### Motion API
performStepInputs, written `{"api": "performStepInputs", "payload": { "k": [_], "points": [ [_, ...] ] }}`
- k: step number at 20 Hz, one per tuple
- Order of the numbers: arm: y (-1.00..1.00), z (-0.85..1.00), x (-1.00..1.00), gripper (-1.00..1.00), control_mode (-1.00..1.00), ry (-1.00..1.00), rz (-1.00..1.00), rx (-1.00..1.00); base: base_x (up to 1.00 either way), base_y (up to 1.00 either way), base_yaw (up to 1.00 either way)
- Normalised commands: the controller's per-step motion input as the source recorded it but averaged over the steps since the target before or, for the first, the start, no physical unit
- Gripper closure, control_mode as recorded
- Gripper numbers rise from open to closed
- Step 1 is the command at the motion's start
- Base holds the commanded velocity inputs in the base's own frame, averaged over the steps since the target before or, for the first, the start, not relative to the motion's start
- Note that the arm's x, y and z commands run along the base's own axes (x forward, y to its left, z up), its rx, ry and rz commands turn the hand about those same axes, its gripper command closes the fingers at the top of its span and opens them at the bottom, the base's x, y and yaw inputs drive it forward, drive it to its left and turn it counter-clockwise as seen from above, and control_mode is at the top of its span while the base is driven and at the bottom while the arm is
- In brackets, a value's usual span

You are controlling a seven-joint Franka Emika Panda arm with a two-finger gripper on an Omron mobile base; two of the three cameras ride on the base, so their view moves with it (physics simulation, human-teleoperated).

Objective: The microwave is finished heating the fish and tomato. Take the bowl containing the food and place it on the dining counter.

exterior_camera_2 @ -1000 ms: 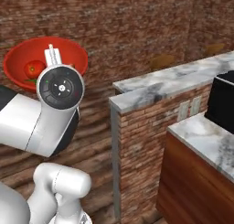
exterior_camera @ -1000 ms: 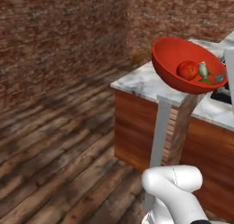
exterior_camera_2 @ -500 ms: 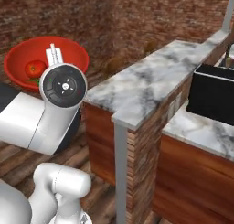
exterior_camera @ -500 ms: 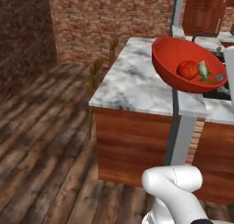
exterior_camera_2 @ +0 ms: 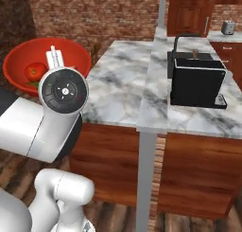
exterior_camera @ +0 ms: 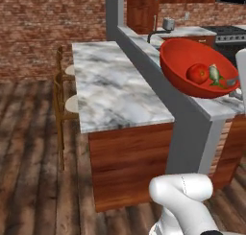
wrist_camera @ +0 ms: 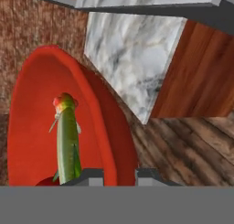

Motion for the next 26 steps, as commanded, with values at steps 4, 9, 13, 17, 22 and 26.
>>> {"api": "performStepInputs", "payload": {
  "k": [4,9,13,17,22,26],
  "points": [
    [0.00,0.00,0.00,1.00,1.00,0.00,0.00,0.00,0.81,0.63,-0.47],
    [0.00,0.00,0.00,1.00,1.00,0.00,0.00,0.00,0.51,0.52,-0.25],
    [0.00,0.00,0.00,1.00,1.00,0.00,0.00,0.00,0.04,0.13,-0.02],
    [0.12,-0.38,0.63,1.00,-1.00,0.06,-0.03,-0.01,0.00,0.00,0.00],
    [0.18,-0.59,1.00,1.00,-1.00,0.16,-0.05,-0.02,0.00,0.00,0.00],
    [0.18,-0.54,1.00,1.00,-1.00,0.20,-0.05,0.00,0.00,0.00,0.00]
  ]
}}
